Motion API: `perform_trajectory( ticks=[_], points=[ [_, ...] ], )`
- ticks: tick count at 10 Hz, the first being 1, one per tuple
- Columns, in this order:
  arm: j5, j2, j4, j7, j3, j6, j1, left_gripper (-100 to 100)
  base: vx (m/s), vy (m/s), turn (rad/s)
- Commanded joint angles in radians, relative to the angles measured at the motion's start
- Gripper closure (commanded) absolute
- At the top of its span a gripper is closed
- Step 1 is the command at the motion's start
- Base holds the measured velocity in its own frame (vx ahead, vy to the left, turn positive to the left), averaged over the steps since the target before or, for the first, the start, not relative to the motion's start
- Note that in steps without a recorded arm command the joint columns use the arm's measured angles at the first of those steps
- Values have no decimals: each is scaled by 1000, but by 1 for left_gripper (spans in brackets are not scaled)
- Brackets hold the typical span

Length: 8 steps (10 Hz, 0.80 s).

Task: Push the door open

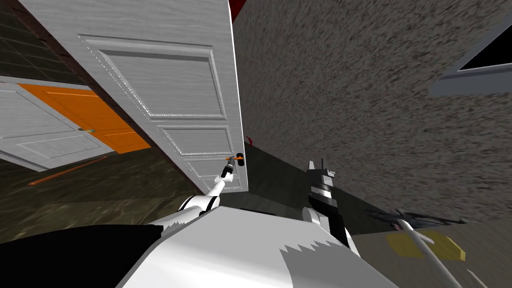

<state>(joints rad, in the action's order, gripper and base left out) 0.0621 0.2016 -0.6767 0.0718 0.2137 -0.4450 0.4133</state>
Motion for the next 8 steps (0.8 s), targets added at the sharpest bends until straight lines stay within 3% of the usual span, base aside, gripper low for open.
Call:
perform_trajectory(
  ticks=[1, 8],
  points=[
    [8, 19, 16, -3, 22, -11, 11, 100, 152, -109, 61],
    [31, 46, 26, -31, 97, -14, 1, 100, 172, -102, 71]
  ],
)
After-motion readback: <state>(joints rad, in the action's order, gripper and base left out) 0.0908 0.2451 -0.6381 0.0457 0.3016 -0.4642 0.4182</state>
